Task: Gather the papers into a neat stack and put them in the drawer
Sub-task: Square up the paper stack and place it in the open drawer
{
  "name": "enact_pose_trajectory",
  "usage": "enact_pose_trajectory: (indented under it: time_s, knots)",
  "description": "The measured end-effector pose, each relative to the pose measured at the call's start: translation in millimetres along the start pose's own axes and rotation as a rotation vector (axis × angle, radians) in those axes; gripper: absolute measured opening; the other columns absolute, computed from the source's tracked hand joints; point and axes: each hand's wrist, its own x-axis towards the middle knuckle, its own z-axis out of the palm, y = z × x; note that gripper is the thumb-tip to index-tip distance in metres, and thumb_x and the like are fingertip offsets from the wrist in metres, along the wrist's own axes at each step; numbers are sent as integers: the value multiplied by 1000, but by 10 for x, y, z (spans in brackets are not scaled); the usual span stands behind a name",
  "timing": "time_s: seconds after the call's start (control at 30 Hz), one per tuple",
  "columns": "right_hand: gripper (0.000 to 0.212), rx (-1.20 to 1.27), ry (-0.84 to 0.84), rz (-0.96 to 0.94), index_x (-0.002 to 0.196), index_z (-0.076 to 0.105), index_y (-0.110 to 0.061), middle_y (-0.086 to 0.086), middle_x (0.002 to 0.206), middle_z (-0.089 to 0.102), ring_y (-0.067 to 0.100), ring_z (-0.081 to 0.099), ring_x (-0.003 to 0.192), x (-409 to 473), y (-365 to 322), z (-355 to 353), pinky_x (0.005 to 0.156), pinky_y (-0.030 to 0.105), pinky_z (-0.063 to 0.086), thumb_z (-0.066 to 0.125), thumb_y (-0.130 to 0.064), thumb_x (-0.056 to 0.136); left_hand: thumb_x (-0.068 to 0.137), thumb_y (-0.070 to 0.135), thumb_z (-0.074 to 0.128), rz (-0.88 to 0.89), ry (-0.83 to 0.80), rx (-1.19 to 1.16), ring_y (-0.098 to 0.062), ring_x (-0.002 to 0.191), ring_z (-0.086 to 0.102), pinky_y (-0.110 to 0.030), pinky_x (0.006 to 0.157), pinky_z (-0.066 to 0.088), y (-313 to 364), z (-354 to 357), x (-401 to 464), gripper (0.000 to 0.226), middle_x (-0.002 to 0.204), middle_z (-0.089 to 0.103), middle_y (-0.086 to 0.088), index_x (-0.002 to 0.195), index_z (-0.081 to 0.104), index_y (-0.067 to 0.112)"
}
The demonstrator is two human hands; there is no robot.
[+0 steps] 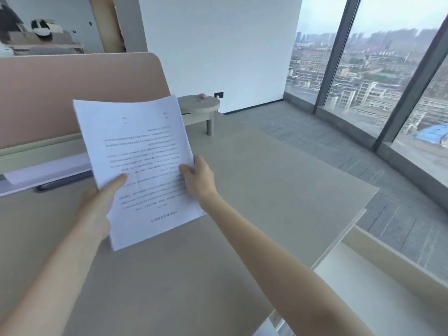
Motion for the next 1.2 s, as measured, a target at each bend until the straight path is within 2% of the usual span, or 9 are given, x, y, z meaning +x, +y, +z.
enact_pose_trajectory:
  time_s: [0.27,0.47,0.57,0.63,0.7,0.8,1.0,1.07,1.2]
  knots:
    - [26,14,134,46,98,48,2,2,88,56,20,50,76,-297,240,-720,64,32,42,53,-23,97,70,50,71,-39,-32,0,-24,109,65,-51,99,48,-118,553,-429,33,114,72,6,98,71,34]
    - [31,26,234,74,96,47,4,4,87,55,20,51,76,-723,478,-1397,68,35,44,56,-25,93,84,48,62,-22,-75,4,-19,115,60,-40,101,45,-295,1052,-1007,29,113,68,10,107,66,32]
    - [32,37,286,91,95,46,5,4,85,54,20,50,76,-981,587,-1787,68,35,43,57,-25,91,79,52,62,-25,-109,17,-17,120,56,-41,106,41,-420,1334,-1291,37,121,65,11,111,65,33]
    - [28,44,313,110,89,46,1,4,85,54,20,50,75,-1162,659,-2050,68,35,41,57,-24,89,86,47,60,-16,-140,13,-14,112,56,-34,99,40,-500,1531,-1514,23,112,64,14,103,64,32]
    - [23,57,337,129,87,48,-2,4,85,55,20,51,76,-1350,725,-2315,68,35,40,57,-23,87,92,41,57,-5,-176,2,-6,89,58,-30,84,41,-580,1729,-1758,12,94,62,18,87,63,32]
    - [14,114,363,160,80,46,-15,1,80,52,19,48,74,-1634,805,-2717,66,34,35,57,-18,86,96,34,55,12,-209,34,1,71,51,-25,60,40,-676,2027,-2171,20,81,57,19,76,57,33]
    - [7,116,453,211,81,48,-13,4,83,49,19,43,75,-2203,1015,-3530,67,35,30,54,-12,82,97,32,50,15,-273,69,-9,78,55,-25,63,41,-959,2571,-2757,18,87,60,13,86,60,21]
    - [10,130,483,243,89,56,-2,5,85,57,19,48,75,-2391,1085,-3802,68,34,34,56,-9,83,98,30,47,-3,-307,73,-14,78,54,-28,64,39,-1084,2754,-2945,17,87,59,8,98,57,15]
    - [22,130,492,289,104,67,-10,6,104,73,23,64,86,-2652,1236,-4286,78,36,48,58,-7,84,98,23,42,-40,-365,81,-18,74,53,-31,65,39,-1335,3070,-3322,15,86,61,2,98,52,13]
